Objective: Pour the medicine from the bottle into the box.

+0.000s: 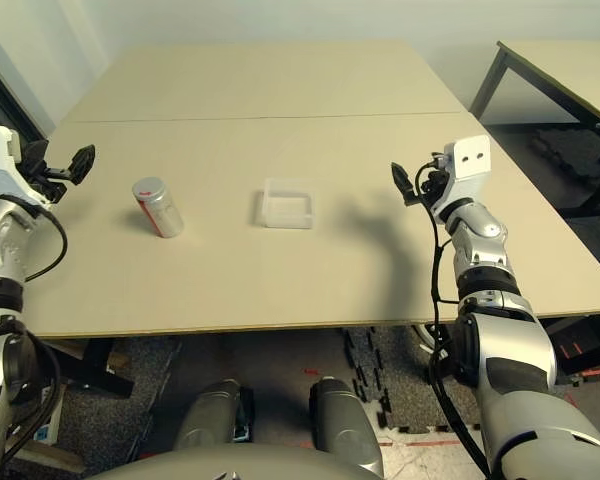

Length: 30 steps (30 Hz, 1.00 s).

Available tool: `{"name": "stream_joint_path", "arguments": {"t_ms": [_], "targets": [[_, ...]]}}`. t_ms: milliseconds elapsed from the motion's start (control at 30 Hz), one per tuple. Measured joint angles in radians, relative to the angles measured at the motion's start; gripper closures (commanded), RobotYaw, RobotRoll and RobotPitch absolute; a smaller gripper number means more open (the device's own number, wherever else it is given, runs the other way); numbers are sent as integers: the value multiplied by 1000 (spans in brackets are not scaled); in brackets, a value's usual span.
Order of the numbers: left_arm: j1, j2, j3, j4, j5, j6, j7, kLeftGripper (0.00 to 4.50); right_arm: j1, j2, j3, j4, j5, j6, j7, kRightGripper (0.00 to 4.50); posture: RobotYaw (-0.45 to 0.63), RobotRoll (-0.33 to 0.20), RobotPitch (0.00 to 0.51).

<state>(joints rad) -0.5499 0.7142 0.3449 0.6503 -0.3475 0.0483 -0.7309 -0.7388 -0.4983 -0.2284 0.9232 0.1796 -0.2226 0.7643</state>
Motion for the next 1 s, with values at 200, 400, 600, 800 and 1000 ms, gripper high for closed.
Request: {"name": "stream_joint_path", "arguments": {"t_ms": [200, 400, 600, 800, 1000], "targets": [[144, 49, 32, -138, -108, 151, -177, 51, 42, -30, 49, -157, 43, 120, 201, 0, -2, 0, 44], [267, 53, 25, -275, -158, 254, -282, 51, 51, -47, 102, -262, 52, 204, 330, 0, -3, 0, 44], [326, 50, -9, -297, -158, 278, -339, 51, 62, -52, 145, -340, 67, 275, 435, 0, -12, 0, 60], [346, 44, -34, -310, -146, 263, -362, 51, 122, -78, 181, -508, 110, 401, 516, 0, -33, 0, 81], [314, 14, -73, -266, -88, 157, -356, 51, 137, -89, 186, -584, 123, 465, 527, 0, -55, 0, 93]]}}
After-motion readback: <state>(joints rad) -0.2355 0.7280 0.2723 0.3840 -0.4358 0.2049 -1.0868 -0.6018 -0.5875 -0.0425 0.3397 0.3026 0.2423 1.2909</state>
